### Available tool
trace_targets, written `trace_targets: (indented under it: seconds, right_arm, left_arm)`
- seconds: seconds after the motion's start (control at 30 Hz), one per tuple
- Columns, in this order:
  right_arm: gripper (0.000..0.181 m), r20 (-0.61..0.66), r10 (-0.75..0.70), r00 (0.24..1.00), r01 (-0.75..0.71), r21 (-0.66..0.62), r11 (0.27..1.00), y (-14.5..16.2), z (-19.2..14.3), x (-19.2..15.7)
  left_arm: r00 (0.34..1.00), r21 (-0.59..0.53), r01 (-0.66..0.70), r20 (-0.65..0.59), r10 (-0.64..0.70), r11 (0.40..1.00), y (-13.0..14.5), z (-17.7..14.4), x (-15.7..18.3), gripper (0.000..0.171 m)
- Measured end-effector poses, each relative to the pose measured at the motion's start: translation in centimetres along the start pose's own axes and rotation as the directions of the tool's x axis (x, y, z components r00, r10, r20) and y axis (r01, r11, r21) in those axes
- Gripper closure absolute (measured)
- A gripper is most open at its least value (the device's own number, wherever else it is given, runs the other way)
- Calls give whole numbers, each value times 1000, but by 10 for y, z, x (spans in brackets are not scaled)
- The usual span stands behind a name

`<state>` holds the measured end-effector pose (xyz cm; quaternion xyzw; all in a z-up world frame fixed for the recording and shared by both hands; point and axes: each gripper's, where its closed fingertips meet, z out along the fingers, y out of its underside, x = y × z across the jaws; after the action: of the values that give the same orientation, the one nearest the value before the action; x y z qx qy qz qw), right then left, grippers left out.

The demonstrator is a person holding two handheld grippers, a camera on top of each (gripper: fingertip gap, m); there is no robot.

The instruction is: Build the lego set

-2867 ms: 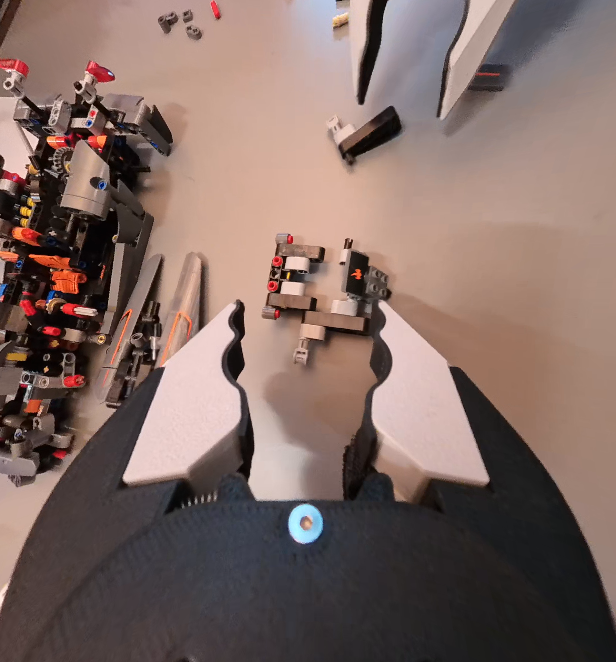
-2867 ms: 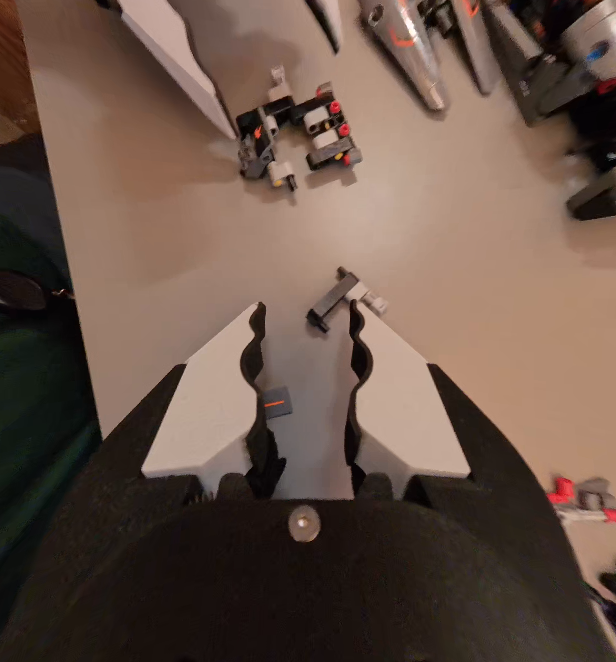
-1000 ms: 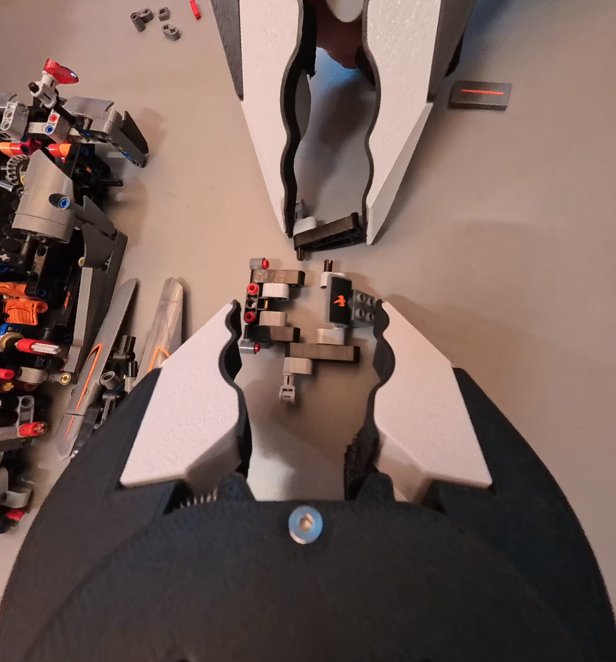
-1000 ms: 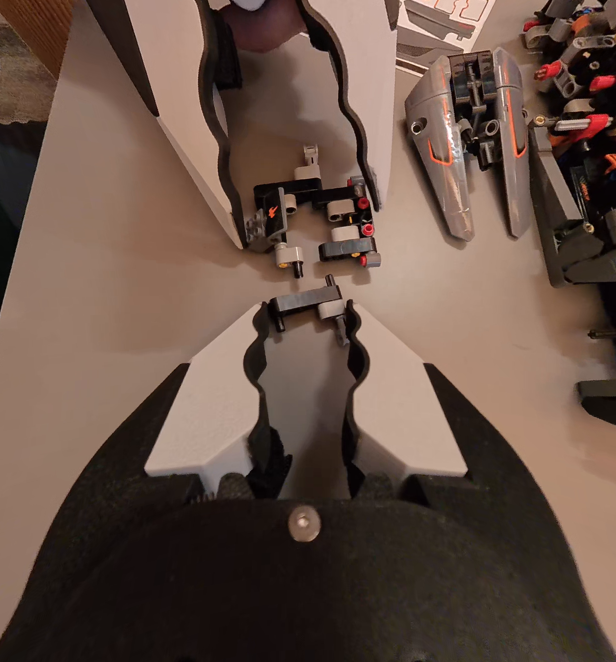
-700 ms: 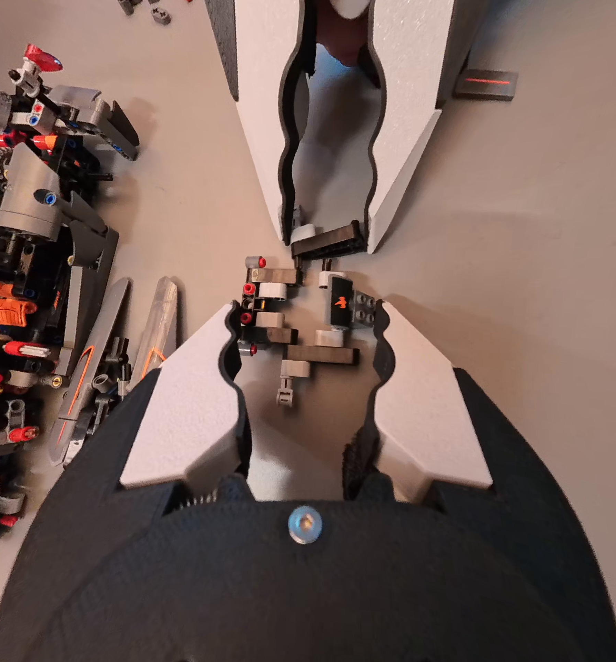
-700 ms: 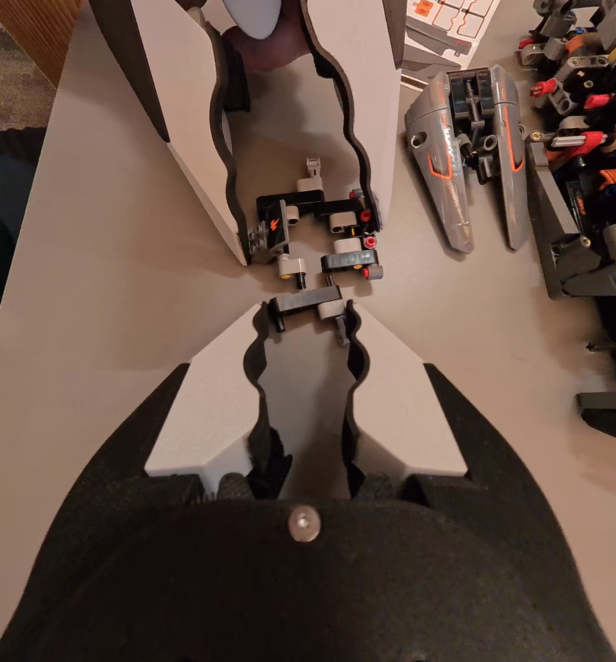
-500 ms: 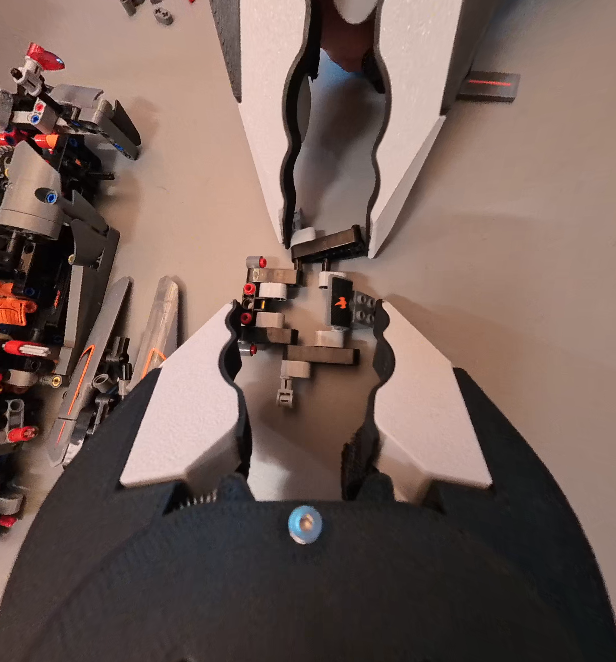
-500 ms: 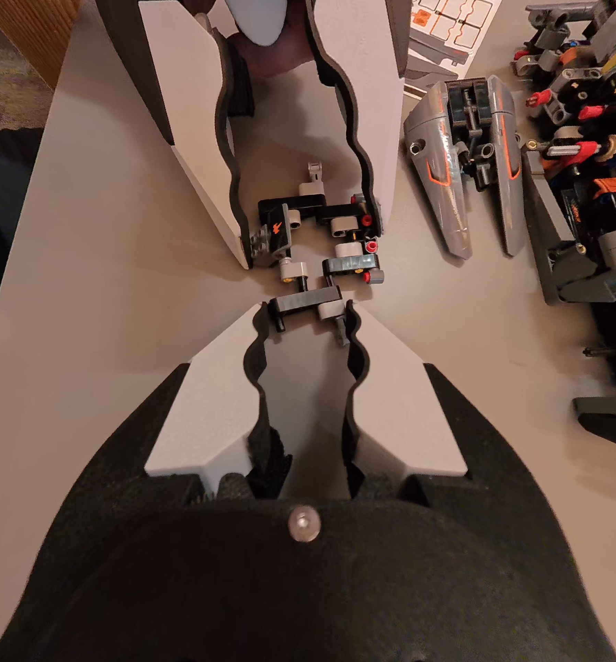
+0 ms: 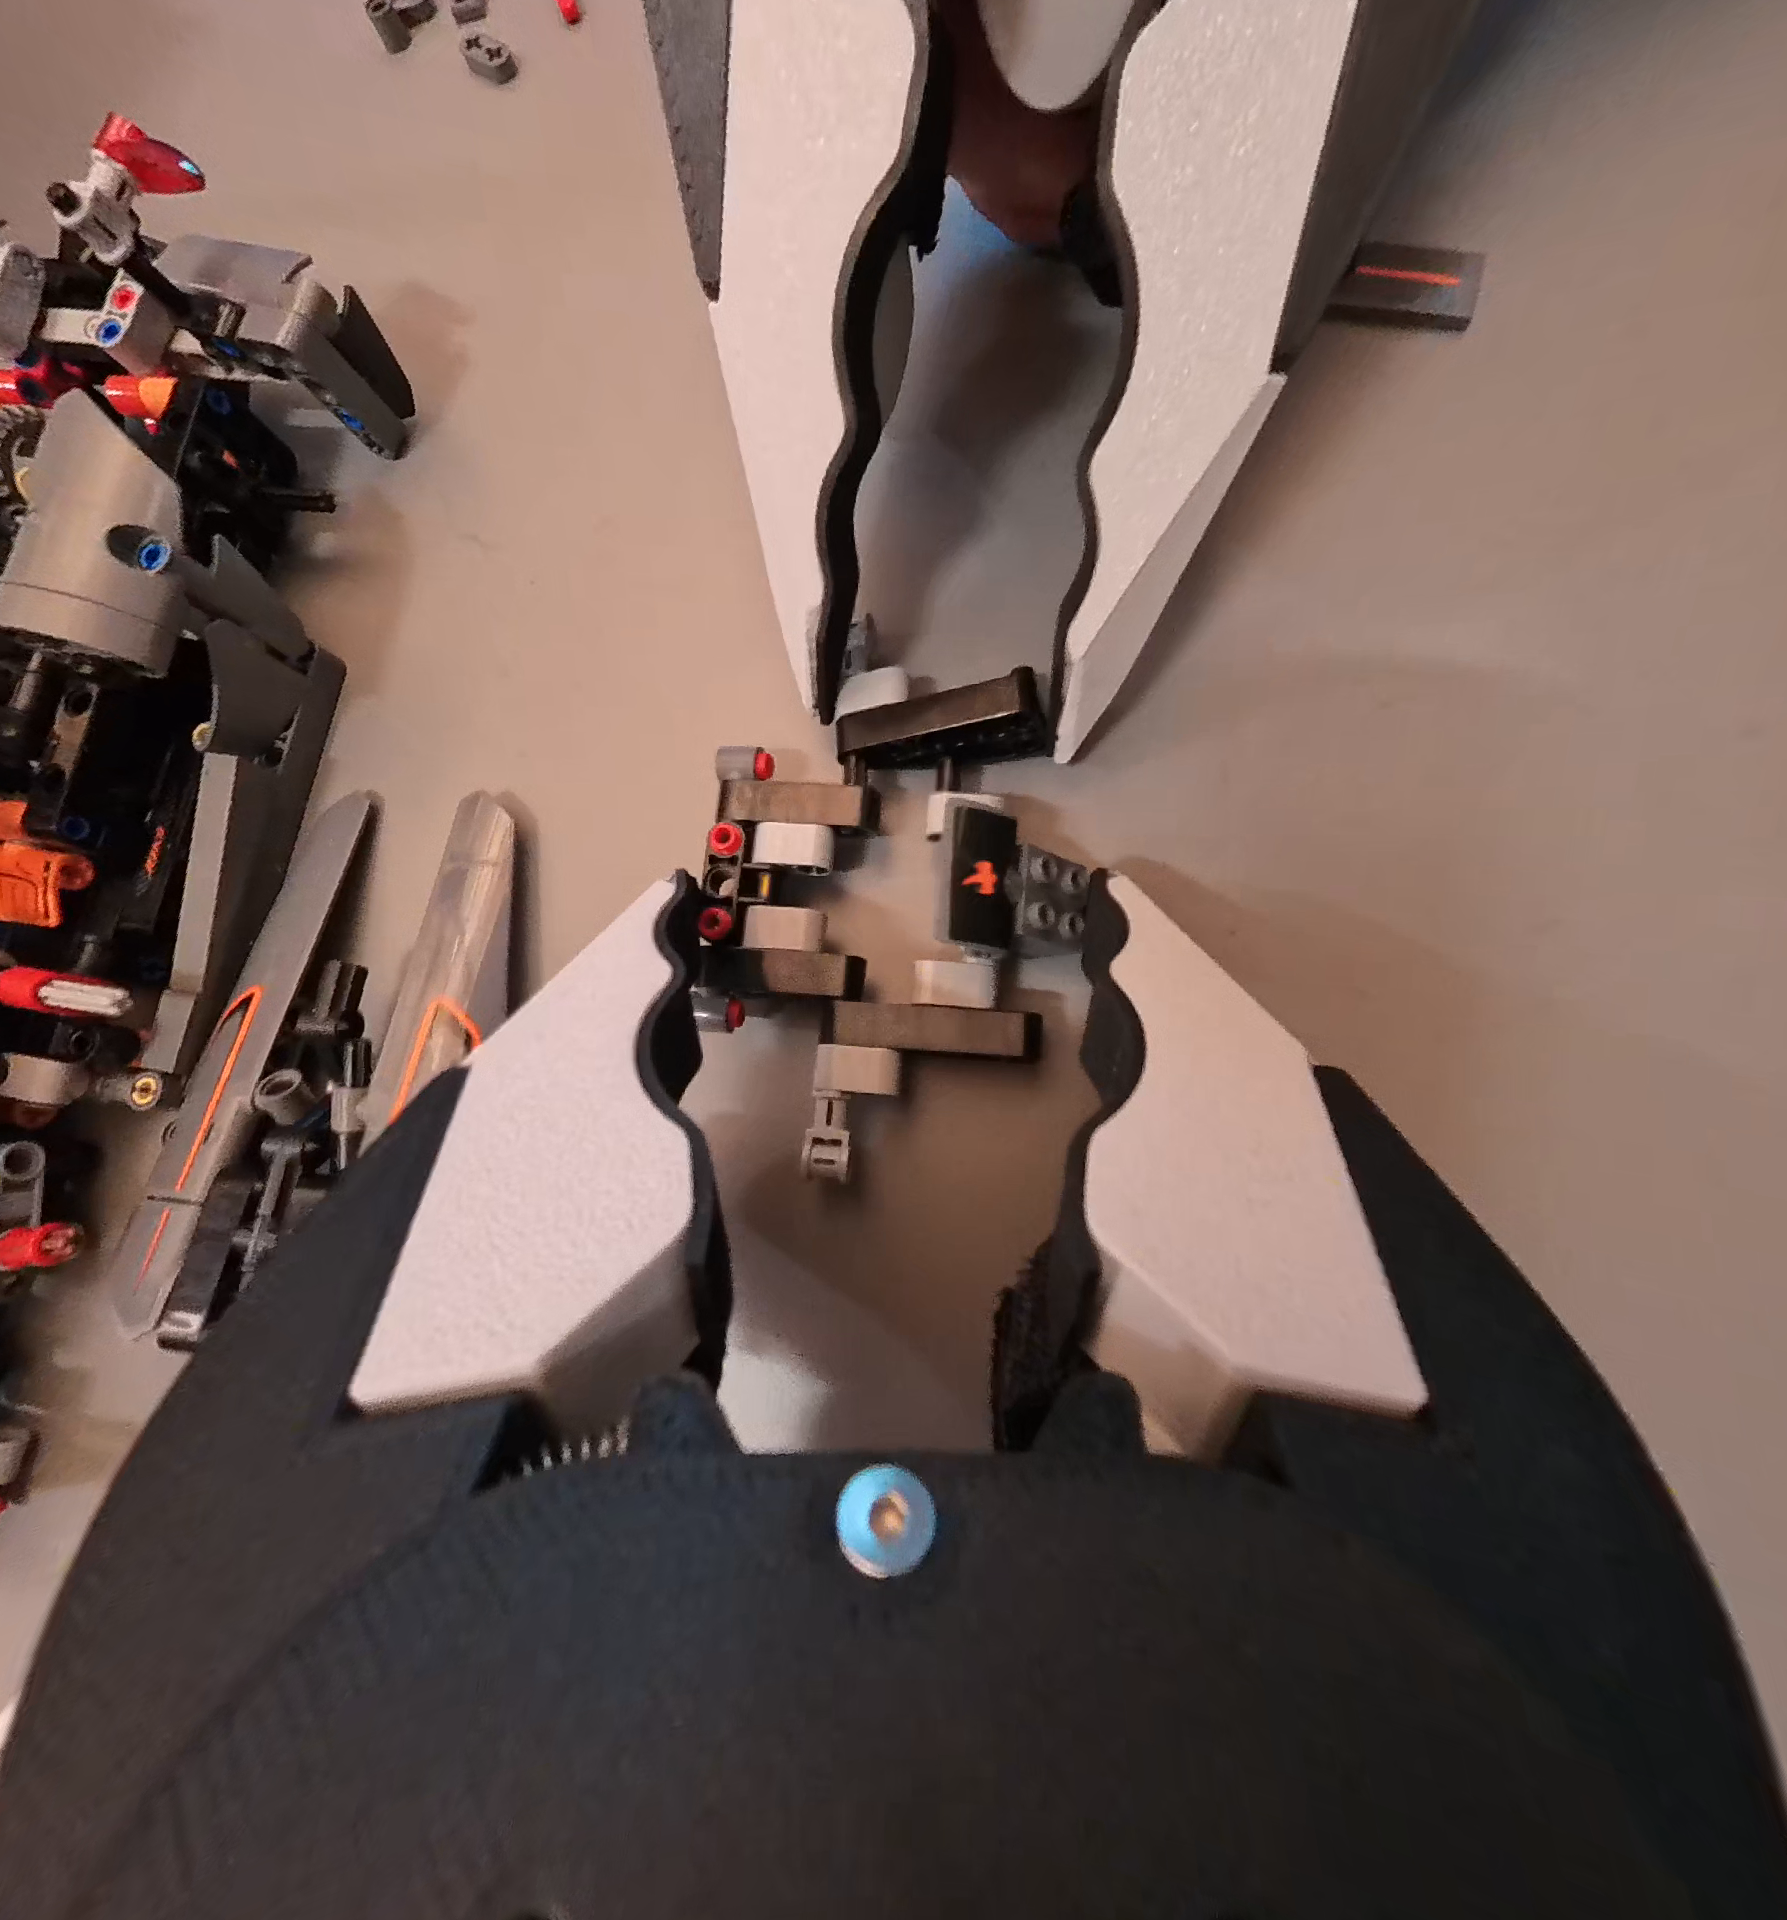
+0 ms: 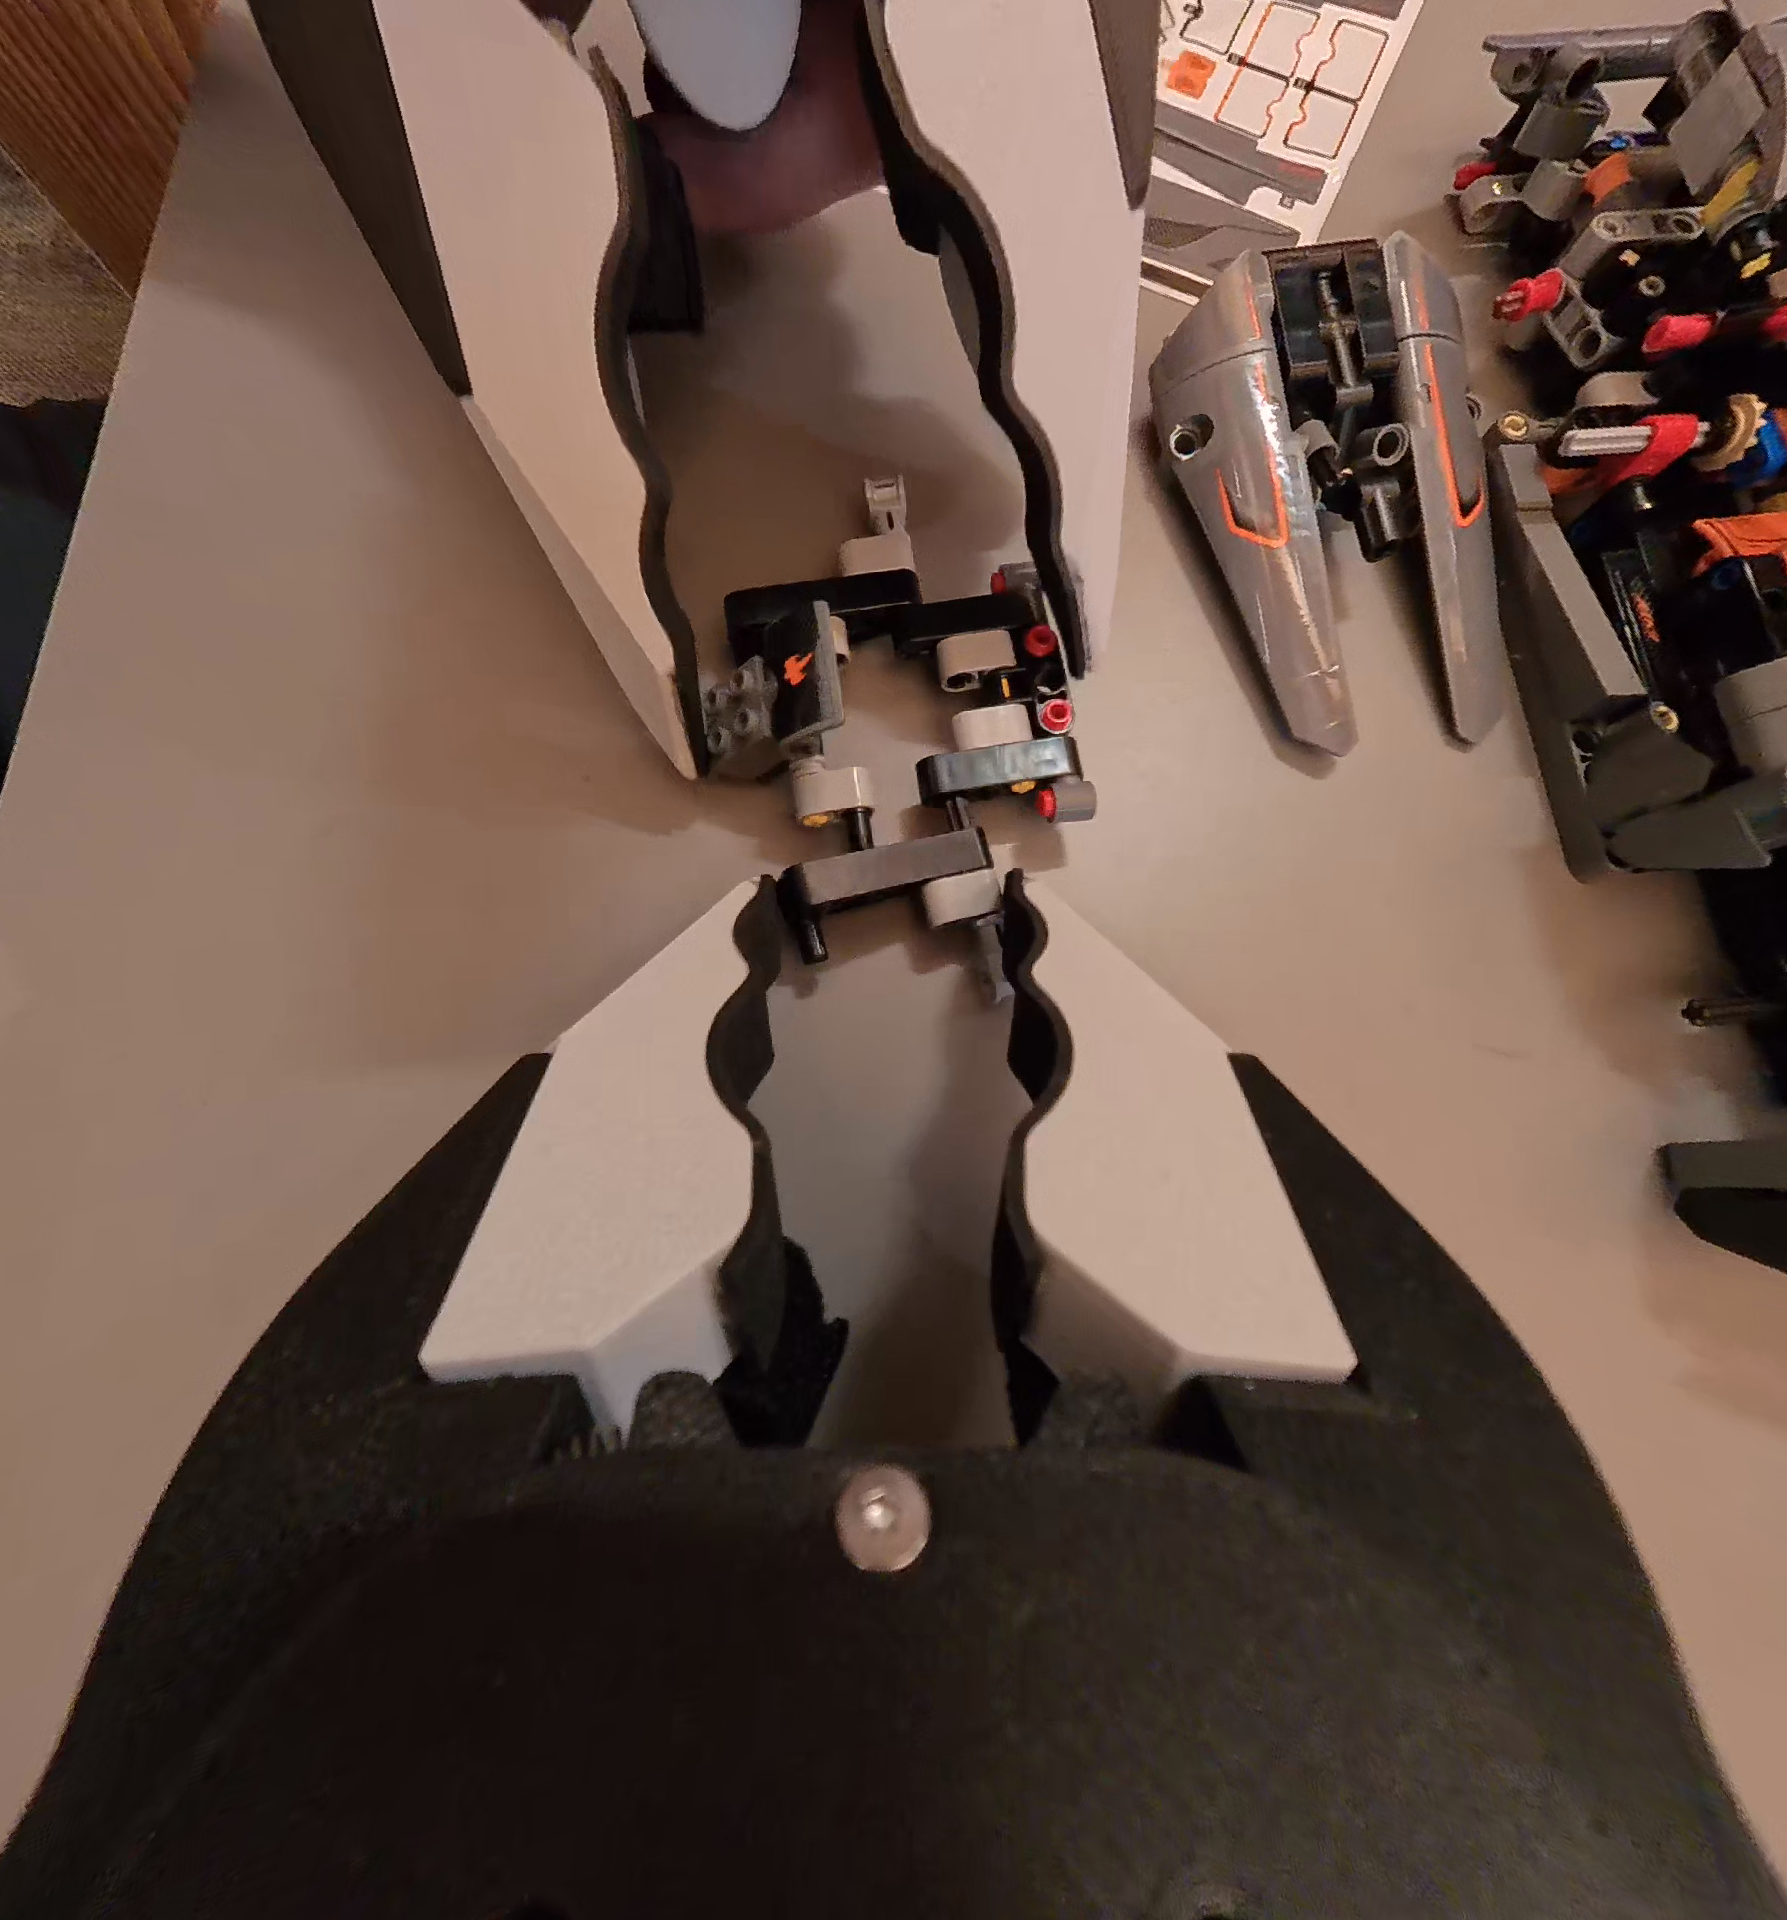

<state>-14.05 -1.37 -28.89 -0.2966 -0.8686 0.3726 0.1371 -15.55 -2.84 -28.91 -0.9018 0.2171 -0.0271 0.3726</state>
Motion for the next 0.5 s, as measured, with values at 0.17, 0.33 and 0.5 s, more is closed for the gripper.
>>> trace_targets:
  seconds: [0.17,0.33,0.5]
  right_arm:
    - [141,7,5,1000,-5,10,1000,0,-1,0]
    - [141,8,-4,1000,4,3,1000,-1,1,-1]
    - [141,5,2,1000,-2,6,1000,0,1,-1]
  left_arm:
    - [998,90,58,-25,-56,994,-13,-25,-9,101]
    - [996,-1,-82,24,82,997,-15,-26,-35,128]
    - [983,-69,-168,-81,162,983,-11,-9,-26,134]
